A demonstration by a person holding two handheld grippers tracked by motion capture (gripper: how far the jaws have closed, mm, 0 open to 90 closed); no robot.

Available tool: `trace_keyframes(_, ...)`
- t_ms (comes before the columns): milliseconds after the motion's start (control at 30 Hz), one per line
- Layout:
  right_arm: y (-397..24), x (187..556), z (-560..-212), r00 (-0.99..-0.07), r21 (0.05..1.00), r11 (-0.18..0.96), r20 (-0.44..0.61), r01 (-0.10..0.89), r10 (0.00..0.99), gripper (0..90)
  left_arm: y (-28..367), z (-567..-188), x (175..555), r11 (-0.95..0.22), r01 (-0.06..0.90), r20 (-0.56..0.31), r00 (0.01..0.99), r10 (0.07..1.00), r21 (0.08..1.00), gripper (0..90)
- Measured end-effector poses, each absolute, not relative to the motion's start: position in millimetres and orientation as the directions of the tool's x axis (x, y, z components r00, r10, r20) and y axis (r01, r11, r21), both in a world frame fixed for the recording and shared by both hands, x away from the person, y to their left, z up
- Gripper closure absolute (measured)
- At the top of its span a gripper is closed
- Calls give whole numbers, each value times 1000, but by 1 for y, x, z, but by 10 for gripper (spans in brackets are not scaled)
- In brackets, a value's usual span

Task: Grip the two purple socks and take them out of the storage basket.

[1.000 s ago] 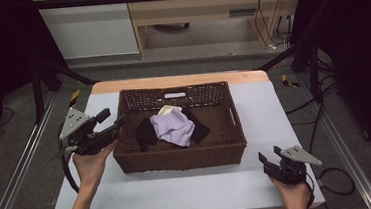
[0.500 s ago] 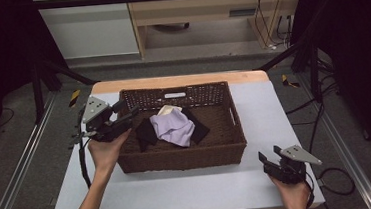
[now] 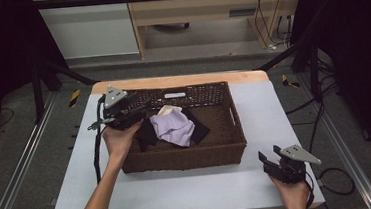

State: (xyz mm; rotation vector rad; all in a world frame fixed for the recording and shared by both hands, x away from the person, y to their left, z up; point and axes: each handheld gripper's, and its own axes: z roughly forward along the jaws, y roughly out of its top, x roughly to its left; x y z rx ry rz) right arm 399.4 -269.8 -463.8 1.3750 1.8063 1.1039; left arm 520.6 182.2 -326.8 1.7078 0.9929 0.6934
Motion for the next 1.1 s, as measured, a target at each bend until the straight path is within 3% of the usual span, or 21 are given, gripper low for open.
trace_keyframes(700,-271,401,-464,-277,884,113,19,454,961,408,151,-356,569,-256,402,48,460,887,879,469)
trace_keyframes(1100,-270,402,-464,-277,883,117,15,455,961,407,146,-378,587,-291,531,18,459,888,796,379)
